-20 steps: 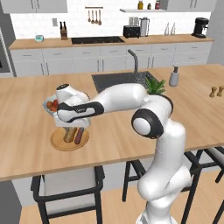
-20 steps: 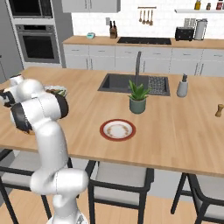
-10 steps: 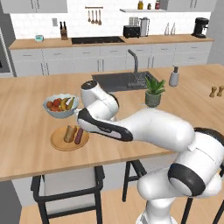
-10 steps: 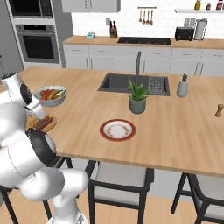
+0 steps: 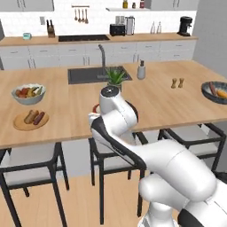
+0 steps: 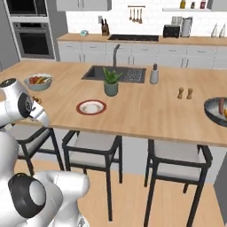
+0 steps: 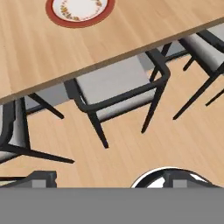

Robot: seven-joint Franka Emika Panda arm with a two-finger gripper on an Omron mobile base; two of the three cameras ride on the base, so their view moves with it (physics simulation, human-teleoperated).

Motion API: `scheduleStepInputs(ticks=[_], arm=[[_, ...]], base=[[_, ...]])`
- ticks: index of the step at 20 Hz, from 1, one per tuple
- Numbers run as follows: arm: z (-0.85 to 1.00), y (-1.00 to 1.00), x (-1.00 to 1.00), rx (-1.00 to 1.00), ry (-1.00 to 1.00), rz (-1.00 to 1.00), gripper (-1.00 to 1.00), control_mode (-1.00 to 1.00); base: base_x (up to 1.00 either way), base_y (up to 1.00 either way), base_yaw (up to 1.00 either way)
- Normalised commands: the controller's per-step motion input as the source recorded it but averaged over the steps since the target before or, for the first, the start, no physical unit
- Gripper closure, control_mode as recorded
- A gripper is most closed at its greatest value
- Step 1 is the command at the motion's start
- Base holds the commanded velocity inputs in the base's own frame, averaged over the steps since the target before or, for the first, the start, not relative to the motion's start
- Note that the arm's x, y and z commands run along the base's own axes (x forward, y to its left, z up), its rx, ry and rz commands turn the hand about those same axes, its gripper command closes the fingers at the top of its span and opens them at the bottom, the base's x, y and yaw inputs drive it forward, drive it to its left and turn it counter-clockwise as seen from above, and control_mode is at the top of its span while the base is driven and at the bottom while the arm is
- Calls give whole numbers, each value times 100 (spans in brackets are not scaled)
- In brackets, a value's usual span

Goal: Place one bun and one sausage from the bowl on each plate.

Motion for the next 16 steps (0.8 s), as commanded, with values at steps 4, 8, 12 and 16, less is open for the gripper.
scheduleStepInputs(ticks=[4,8,12,16], arm=[[0,0,0,0,0,0,-100,100],[0,0,0,0,0,0,-100,100],[0,0,0,0,0,0,-100,100],[0,0,0,0,0,0,-100,100]], base=[[-25,-100,0],[-1,-100,0],[-1,-100,-7],[0,-100,-14]])
